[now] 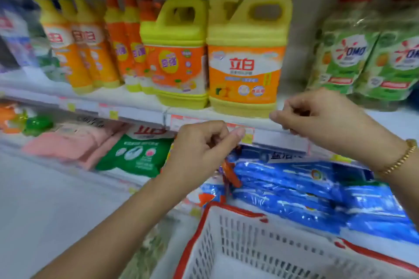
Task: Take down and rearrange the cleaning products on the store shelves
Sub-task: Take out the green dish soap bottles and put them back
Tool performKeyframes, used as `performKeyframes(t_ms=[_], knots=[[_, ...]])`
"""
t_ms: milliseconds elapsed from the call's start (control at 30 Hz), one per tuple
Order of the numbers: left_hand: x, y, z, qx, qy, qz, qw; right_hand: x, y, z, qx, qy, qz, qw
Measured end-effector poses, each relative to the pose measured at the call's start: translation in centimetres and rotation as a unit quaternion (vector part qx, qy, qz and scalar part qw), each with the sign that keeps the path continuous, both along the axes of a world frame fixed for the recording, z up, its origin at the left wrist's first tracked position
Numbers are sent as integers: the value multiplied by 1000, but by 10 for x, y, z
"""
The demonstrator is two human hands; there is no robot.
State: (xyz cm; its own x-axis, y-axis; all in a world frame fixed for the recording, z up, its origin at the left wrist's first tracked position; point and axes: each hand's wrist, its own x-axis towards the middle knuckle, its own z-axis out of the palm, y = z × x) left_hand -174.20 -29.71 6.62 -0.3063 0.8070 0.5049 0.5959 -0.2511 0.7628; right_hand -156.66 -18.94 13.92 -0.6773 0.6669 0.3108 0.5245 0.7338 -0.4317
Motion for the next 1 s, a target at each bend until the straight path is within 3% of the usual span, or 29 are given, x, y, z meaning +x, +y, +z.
performKeyframes(t_ms=[167,267,333,433,500,633,833,1000], knots=[[-83,-108,-67,-83,-60,142,985,-82,-51,-76,-61,-66,144,985],[-131,-172,-134,-162,-45,280,945,-131,-72,-133,-114,-95,171,974],[-153,-207,-178,-250,-88,324,908,-159,-94,-171,-155,-115,198,961],[-158,-240,-233,-341,-214,271,875,-195,-134,-222,-207,-178,256,927],[-151,-244,-258,-338,-256,233,875,-213,-153,-242,-220,-200,281,913],[-141,-229,-285,-298,-300,194,885,-231,-165,-253,-217,-204,264,917],[-155,-209,-288,-296,-278,180,896,-224,-152,-258,-259,-201,228,917],[-129,-219,-256,-295,-242,183,906,-197,-138,-228,-269,-183,239,915]])
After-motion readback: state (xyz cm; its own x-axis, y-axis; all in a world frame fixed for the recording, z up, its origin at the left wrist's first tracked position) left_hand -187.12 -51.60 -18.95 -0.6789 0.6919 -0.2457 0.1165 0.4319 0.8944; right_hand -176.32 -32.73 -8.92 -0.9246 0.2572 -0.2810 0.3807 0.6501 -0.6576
